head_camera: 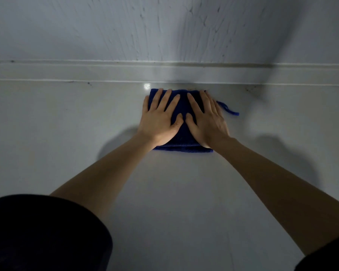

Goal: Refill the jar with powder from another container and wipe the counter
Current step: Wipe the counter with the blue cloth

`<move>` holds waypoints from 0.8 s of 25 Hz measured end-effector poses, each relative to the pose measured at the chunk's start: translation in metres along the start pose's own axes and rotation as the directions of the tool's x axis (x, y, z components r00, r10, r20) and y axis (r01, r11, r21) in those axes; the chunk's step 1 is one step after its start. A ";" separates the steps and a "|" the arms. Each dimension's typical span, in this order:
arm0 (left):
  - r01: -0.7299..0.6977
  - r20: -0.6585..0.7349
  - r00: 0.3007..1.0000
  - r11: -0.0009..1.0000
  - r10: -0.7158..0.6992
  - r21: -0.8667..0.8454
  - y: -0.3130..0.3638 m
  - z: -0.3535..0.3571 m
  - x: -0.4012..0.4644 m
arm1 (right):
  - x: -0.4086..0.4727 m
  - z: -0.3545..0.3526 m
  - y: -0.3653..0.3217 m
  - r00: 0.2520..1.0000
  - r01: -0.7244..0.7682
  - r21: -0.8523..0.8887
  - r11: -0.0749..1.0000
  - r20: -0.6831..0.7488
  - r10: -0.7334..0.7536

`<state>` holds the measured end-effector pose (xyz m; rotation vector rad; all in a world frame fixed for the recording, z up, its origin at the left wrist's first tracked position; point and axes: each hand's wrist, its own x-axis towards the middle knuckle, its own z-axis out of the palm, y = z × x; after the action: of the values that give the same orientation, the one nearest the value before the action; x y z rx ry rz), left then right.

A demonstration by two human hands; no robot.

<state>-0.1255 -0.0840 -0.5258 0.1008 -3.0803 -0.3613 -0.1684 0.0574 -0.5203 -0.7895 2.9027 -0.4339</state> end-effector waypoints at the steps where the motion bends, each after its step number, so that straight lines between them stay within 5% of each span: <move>1: 0.005 0.002 1.000 1.000 -0.005 -0.004 -0.001 0.000 0.004 | 0.005 0.000 0.001 1.000 0.002 0.002 1.000 0.001 -0.002; 20: 0.134 0.141 0.982 0.990 -0.128 -0.032 0.008 -0.019 -0.006 | -0.001 -0.008 -0.007 0.991 -0.111 0.001 0.994 0.070 0.110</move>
<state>-0.1188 -0.0804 -0.5054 0.2905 -3.2101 -0.4565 -0.1653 0.0544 -0.5103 -0.6262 2.8619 -0.3935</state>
